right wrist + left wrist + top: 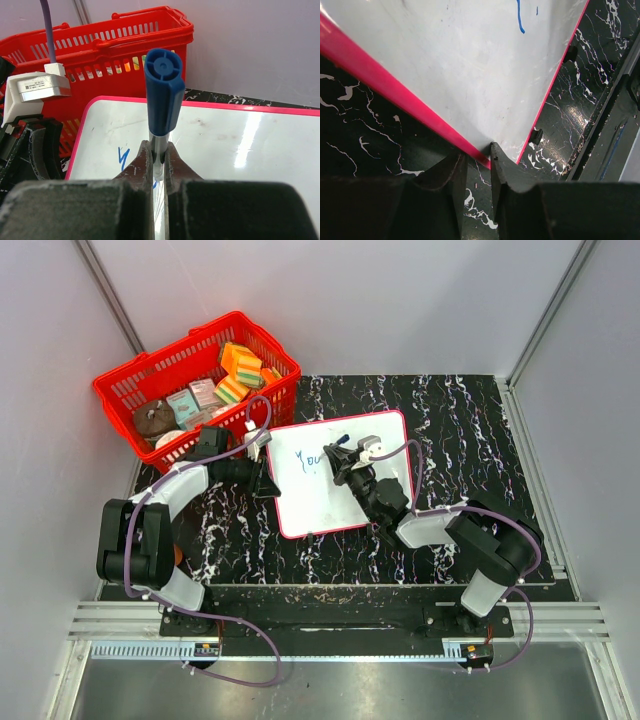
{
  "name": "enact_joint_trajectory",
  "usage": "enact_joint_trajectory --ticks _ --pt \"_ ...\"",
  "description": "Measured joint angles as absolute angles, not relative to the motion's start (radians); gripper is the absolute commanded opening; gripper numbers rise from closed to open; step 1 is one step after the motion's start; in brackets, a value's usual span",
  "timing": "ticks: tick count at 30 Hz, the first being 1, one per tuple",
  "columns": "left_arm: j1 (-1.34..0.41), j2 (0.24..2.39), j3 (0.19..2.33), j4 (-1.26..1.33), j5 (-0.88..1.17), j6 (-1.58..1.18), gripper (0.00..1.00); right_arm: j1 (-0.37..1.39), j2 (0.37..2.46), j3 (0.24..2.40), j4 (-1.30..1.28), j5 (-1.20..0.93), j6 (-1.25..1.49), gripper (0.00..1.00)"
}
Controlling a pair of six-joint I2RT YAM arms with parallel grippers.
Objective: Write a sentence on the whiteboard
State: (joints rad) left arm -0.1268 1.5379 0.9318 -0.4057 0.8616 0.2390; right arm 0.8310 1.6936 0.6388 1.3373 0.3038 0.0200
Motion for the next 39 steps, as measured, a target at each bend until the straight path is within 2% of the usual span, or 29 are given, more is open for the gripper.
enact_joint_trajectory --ticks 28,39 --pt "-0.127 1.538 0.932 -0.408 0.86 0.239 0.0 0.831 1.682 0.591 1.358 0.298 0.028 0.0" --pt "-0.127 1.538 0.932 -0.408 0.861 0.239 0.0 0.831 1.554 0.53 1.317 0.296 0.007 0.0"
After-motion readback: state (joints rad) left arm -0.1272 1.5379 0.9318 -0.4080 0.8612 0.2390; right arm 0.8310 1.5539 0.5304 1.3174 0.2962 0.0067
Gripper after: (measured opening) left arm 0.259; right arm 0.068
